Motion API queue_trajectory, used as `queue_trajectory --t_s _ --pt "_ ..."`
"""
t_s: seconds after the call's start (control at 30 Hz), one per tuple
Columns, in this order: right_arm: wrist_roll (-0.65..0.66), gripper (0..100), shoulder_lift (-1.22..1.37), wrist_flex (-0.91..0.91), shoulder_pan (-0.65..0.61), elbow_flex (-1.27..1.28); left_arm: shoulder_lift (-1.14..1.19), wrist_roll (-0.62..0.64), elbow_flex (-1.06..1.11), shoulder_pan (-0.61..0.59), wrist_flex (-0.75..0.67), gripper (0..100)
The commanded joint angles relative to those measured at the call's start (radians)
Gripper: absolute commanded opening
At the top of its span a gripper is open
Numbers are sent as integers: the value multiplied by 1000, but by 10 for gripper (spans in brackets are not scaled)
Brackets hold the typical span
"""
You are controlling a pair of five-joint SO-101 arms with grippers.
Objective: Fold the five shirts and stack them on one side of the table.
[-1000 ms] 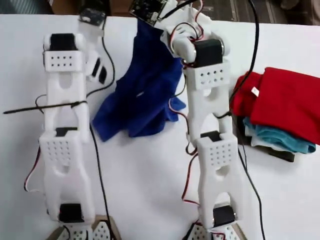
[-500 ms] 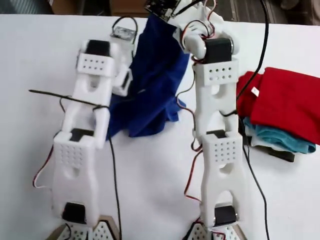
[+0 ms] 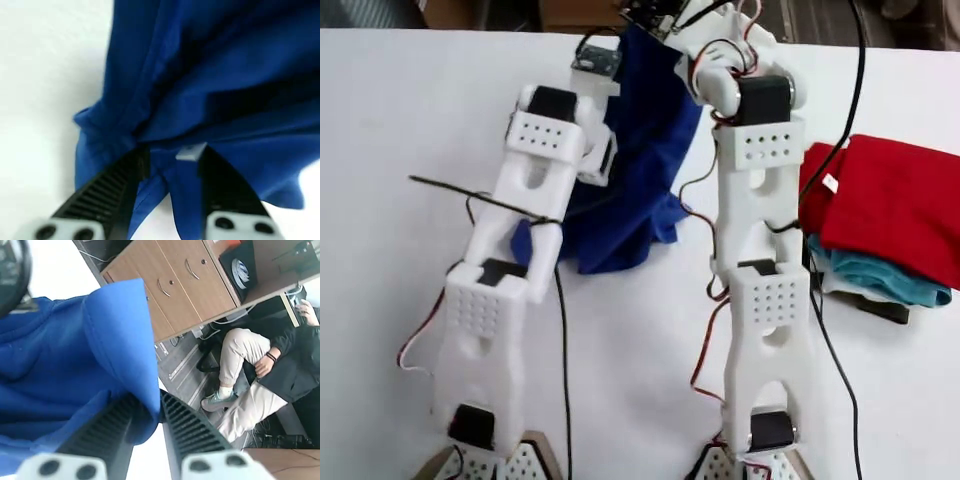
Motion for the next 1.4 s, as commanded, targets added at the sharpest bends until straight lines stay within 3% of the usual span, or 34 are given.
queue_trajectory --t_s 0.0,0.33,0.53,0.73,0.87,1.17,1.37 --pt "6 20 -16 -19 31 -11 32 -40 -8 -3 -11 151" --pt "6 20 -16 -19 48 -11 60 -158 -2 -3 5 139" --pt "6 20 -16 -19 54 -11 51 -157 -10 0 12 20" --pt "6 20 -16 -19 56 -11 43 -155 -31 -8 72 22" --pt "5 20 -8 -21 68 -11 5 -164 -154 -63 167 21" --pt "2 20 -7 -19 84 -5 -186 -252 -252 -206 175 21" --pt "2 20 -7 -21 68 -9 -169 -244 -82 -110 158 31"
